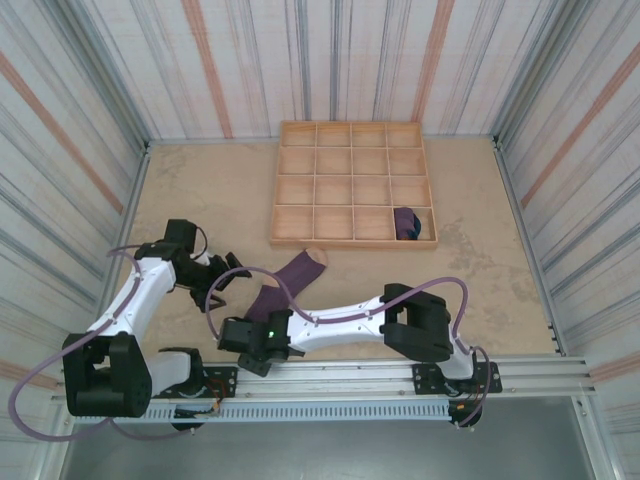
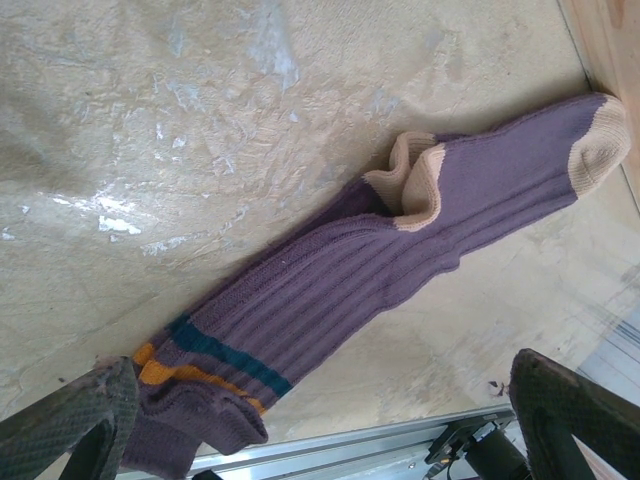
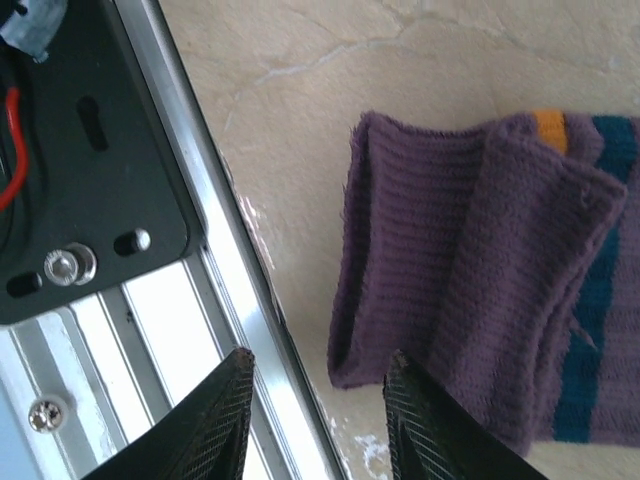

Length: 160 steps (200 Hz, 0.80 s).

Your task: Roll the socks

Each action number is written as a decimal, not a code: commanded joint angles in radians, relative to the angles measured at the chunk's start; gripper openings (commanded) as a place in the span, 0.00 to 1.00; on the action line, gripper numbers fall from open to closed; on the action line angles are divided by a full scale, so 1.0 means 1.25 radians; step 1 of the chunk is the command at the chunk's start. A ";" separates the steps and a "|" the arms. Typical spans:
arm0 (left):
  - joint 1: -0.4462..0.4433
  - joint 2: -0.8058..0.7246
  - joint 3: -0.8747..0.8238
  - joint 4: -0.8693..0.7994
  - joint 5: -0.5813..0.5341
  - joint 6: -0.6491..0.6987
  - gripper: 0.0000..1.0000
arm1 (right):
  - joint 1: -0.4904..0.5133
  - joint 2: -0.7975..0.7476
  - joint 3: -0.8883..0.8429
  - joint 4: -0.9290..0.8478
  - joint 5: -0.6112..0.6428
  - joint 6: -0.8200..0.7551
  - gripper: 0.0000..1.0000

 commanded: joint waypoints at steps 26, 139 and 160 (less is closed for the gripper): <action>0.013 0.003 0.013 -0.016 0.019 0.016 0.99 | -0.009 0.038 0.045 -0.012 0.014 -0.004 0.34; 0.020 -0.002 0.011 -0.011 0.029 0.018 0.99 | -0.017 0.069 0.064 -0.045 0.037 0.006 0.32; 0.020 -0.001 0.008 -0.008 0.029 0.017 0.99 | -0.018 0.081 0.073 -0.053 0.047 0.013 0.27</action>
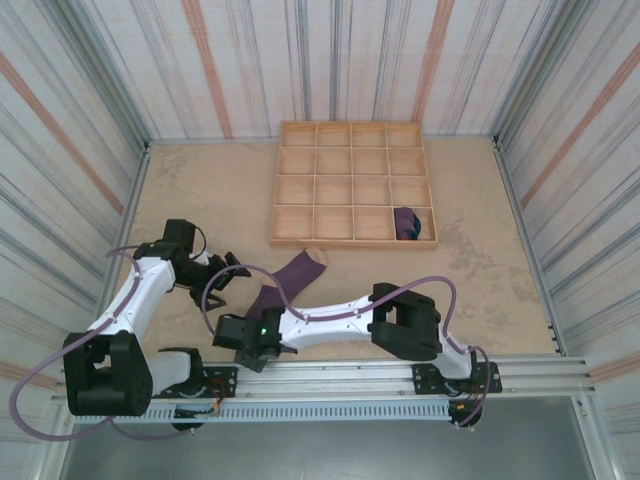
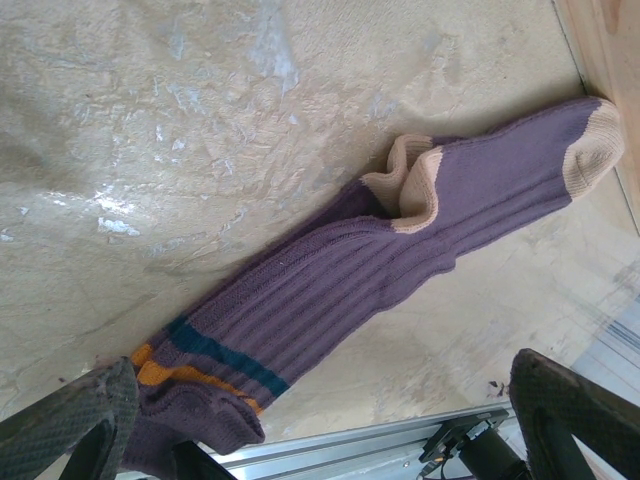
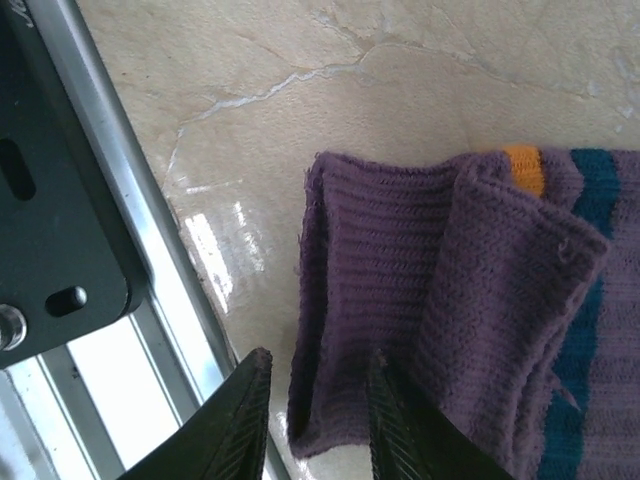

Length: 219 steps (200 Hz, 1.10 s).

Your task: Roll the socks

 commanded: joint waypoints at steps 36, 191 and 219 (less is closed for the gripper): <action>0.009 -0.003 0.000 -0.006 0.022 0.016 0.99 | -0.010 0.029 0.028 -0.043 0.022 0.023 0.20; 0.005 -0.035 -0.028 0.012 0.034 -0.014 0.92 | -0.121 -0.065 -0.028 -0.042 -0.252 0.063 0.00; -0.007 -0.034 -0.025 0.010 0.026 -0.018 0.92 | -0.145 -0.064 -0.031 -0.047 -0.284 0.077 0.00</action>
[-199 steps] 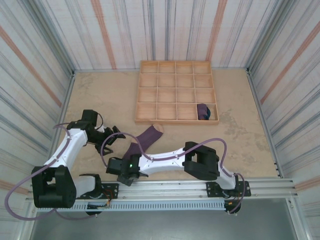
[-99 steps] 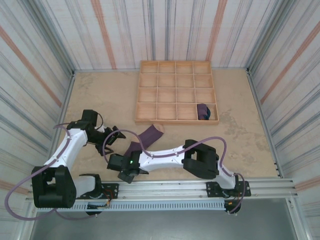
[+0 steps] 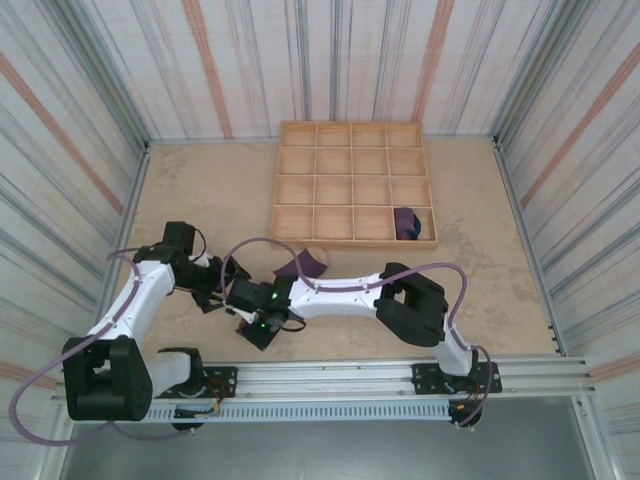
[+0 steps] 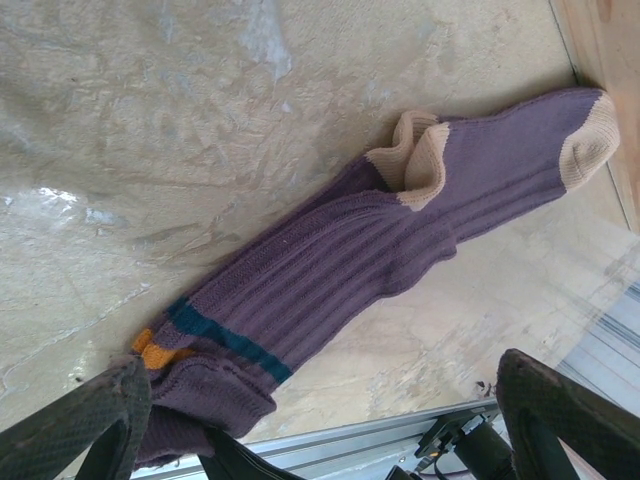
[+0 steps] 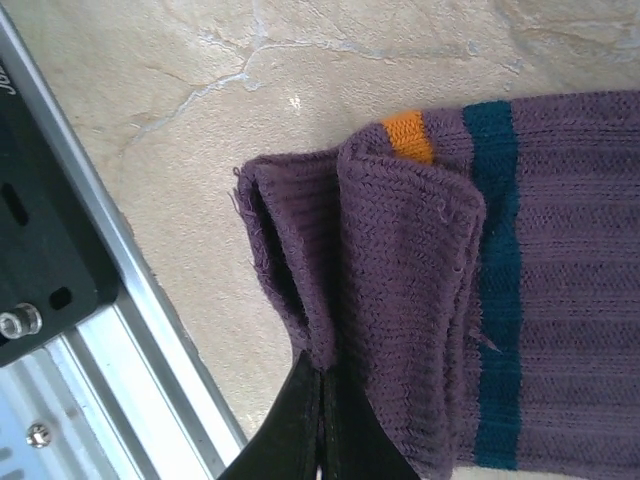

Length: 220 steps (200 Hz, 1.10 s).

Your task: Roll the socks

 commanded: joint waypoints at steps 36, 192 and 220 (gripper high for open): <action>-0.016 -0.027 -0.018 -0.005 0.005 -0.013 0.92 | -0.041 -0.038 -0.030 -0.016 -0.086 0.053 0.00; -0.029 -0.082 -0.059 -0.027 -0.010 -0.035 0.84 | -0.140 -0.044 -0.120 0.066 -0.182 0.142 0.00; -0.039 -0.096 -0.063 -0.032 -0.010 -0.048 0.83 | -0.145 -0.043 -0.123 0.072 -0.187 0.144 0.00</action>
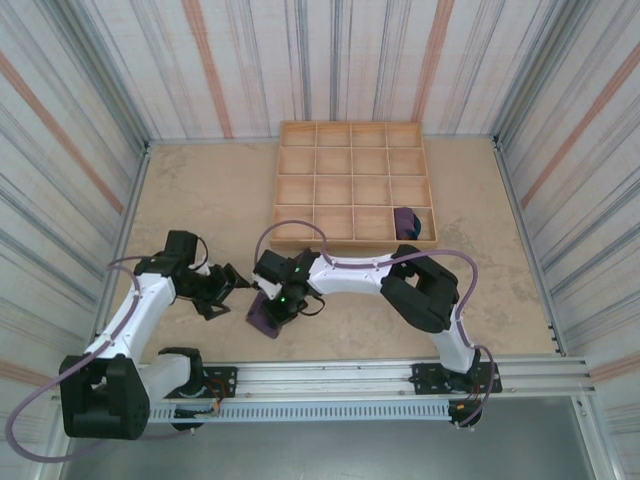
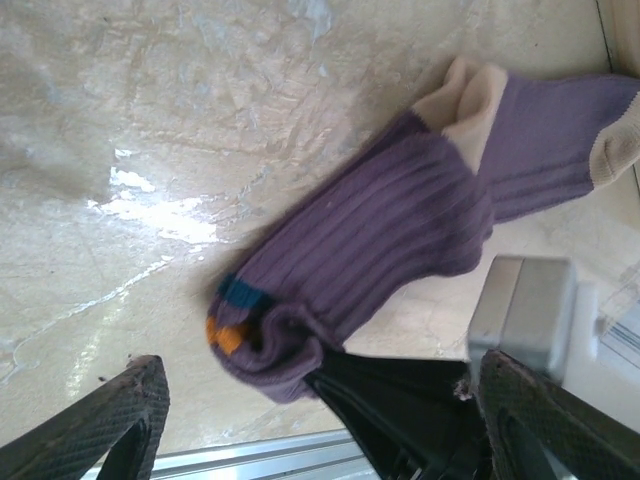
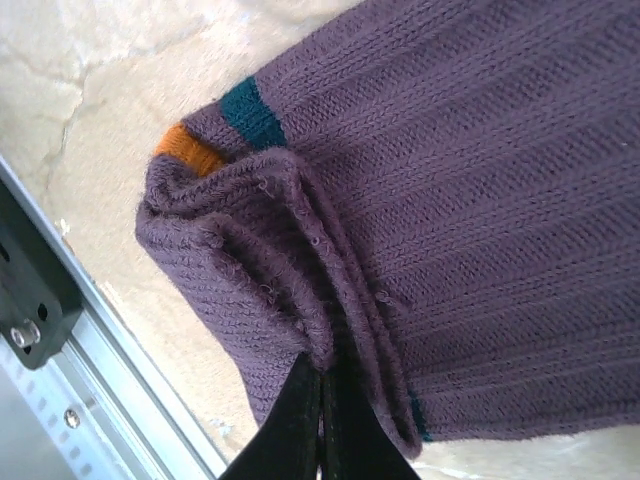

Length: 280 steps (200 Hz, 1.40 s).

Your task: Roll the socks

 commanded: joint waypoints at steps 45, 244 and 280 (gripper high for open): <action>-0.055 -0.037 -0.019 -0.035 -0.007 -0.032 0.78 | 0.001 0.003 -0.001 0.005 -0.019 0.036 0.00; -0.250 -0.088 -0.153 0.132 -0.159 -0.289 0.37 | -0.048 0.064 0.068 -0.083 -0.110 0.081 0.00; -0.280 -0.135 -0.168 0.128 -0.176 -0.326 0.38 | -0.052 0.074 0.080 -0.091 -0.120 0.085 0.00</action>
